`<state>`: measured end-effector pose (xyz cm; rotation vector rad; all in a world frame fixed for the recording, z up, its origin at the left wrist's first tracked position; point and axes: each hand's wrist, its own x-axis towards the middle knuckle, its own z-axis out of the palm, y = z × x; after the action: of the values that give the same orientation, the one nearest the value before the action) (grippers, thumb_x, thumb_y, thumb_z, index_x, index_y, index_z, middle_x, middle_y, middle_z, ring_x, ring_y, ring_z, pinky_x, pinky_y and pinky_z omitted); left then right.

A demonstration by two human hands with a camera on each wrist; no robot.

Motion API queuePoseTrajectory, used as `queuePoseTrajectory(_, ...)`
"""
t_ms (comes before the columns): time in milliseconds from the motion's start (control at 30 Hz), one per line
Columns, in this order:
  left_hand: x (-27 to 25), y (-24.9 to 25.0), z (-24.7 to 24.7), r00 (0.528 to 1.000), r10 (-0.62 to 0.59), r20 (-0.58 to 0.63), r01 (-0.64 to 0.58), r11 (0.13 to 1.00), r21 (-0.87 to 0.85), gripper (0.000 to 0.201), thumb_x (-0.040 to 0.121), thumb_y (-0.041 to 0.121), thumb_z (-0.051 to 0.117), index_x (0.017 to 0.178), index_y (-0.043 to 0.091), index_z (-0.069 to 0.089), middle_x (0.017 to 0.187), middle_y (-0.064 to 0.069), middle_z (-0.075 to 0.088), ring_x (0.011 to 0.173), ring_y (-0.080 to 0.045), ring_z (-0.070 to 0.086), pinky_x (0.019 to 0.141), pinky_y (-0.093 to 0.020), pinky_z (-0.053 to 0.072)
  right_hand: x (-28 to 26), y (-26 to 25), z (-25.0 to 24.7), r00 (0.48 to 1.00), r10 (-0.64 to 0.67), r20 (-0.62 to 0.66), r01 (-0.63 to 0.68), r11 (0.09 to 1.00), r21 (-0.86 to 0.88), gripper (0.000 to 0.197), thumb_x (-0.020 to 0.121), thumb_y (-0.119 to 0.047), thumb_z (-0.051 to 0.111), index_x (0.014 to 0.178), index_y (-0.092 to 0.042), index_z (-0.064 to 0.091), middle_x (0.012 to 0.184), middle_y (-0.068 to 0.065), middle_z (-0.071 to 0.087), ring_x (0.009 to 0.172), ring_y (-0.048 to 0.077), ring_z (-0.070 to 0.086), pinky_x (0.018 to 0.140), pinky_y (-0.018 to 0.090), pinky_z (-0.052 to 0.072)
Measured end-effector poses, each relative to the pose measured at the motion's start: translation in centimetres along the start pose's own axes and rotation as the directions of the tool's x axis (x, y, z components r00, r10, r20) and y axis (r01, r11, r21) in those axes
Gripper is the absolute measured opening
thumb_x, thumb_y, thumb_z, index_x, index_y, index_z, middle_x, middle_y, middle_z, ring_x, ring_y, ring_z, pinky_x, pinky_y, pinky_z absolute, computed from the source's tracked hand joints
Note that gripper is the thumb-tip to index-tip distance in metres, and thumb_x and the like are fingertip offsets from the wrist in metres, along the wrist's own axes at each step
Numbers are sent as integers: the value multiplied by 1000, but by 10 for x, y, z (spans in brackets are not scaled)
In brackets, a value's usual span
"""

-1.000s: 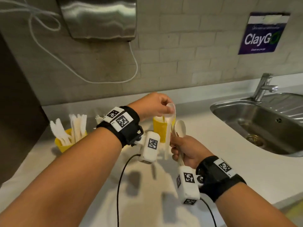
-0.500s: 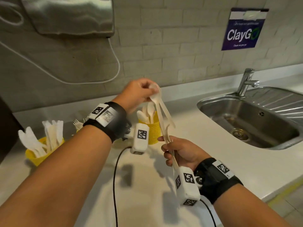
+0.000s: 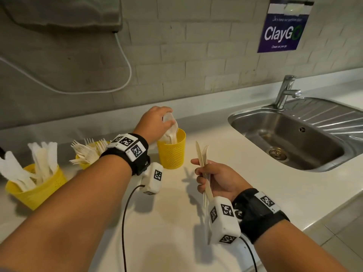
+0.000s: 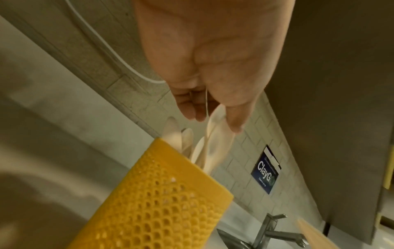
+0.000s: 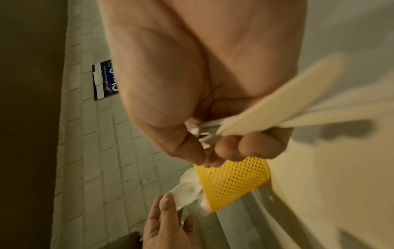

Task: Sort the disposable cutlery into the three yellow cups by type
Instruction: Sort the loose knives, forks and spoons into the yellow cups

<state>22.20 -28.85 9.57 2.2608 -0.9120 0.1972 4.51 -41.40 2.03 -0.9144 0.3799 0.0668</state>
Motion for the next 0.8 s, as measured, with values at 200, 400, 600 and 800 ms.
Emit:
queuePoseTrajectory(200, -40, 9, -4, 983, -132, -128, 104, 973, -205, 36, 89, 21, 57, 125, 19, 55, 117, -6, 56, 103, -21, 55, 85, -26, 41, 2, 1, 15, 991, -18, 130, 11, 999, 52, 41, 73, -1, 52, 113, -6, 57, 78, 9, 66, 54, 17, 53, 53, 27, 44)
queuePoseTrajectory(400, -102, 7, -4, 934, -273, 232, 356, 625, -695, 57, 90, 12, 60, 139, 29, 37, 96, -6, 67, 78, -13, 67, 71, -23, 52, 10, 16, 56, 951, 58, 302, -35, 996, -78, 28, 78, -4, 53, 105, -9, 58, 83, 7, 69, 55, 16, 57, 53, 28, 48)
queuePoseTrajectory(600, -138, -20, -46, 918, -398, -6, 297, 696, -653, 37, 86, 9, 65, 113, 29, 49, 83, -9, 60, 68, -15, 59, 66, -28, 50, 15, 44, 89, 907, 146, 395, -65, 975, -212, 23, 83, -8, 53, 106, -7, 55, 81, 9, 69, 56, 16, 59, 52, 26, 51)
queuePoseTrajectory(800, -178, -60, -102, 908, -394, -144, 350, 902, -254, 15, 79, 20, 73, 77, 20, 58, 76, 2, 56, 70, -13, 53, 69, -29, 43, 18, 57, 116, 949, 116, 294, -21, 951, -308, 8, 93, -7, 52, 89, -10, 58, 69, 8, 66, 42, 9, 43, 39, 17, 34)
